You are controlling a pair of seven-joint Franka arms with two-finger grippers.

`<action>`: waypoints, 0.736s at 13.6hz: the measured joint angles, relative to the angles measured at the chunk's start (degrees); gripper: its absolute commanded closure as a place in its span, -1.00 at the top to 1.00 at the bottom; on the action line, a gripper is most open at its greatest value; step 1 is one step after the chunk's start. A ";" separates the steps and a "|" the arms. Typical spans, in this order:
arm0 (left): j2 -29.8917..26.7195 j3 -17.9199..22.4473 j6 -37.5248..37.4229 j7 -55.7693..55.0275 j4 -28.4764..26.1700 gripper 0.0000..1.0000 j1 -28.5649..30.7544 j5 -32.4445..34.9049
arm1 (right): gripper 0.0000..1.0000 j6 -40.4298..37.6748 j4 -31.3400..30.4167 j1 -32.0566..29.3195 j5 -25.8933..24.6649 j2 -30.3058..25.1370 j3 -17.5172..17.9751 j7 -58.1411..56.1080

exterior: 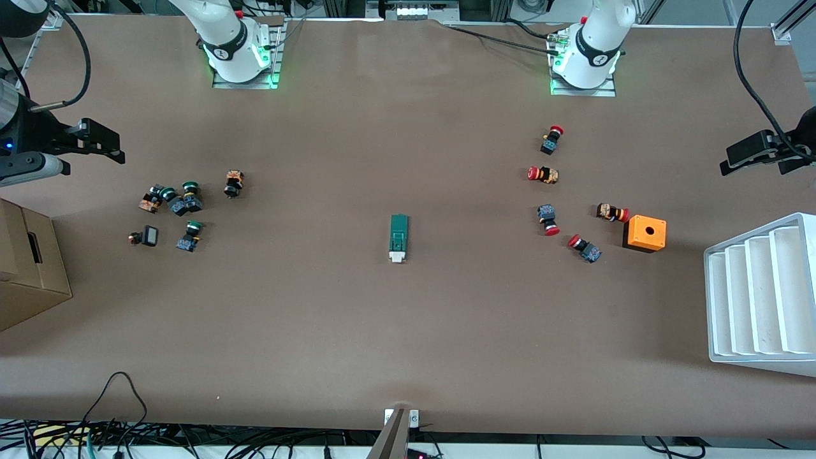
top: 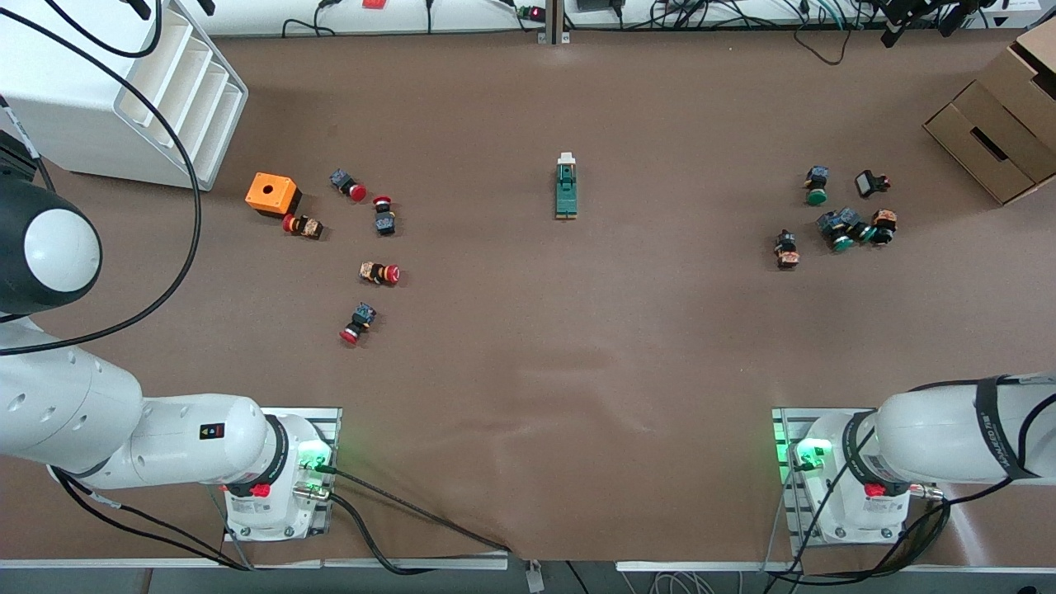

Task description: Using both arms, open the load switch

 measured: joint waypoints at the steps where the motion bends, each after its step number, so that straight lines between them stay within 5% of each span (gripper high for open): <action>1: 0.01 0.00 0.00 0.00 0.00 1.00 0.00 0.00 | 0.98 0.00 0.00 0.00 0.00 0.00 0.00 0.00; 10: 0.16 -0.41 0.00 -0.07 -0.01 1.00 -0.41 -1.19 | 0.98 0.03 0.00 0.01 -1.73 0.00 0.00 0.00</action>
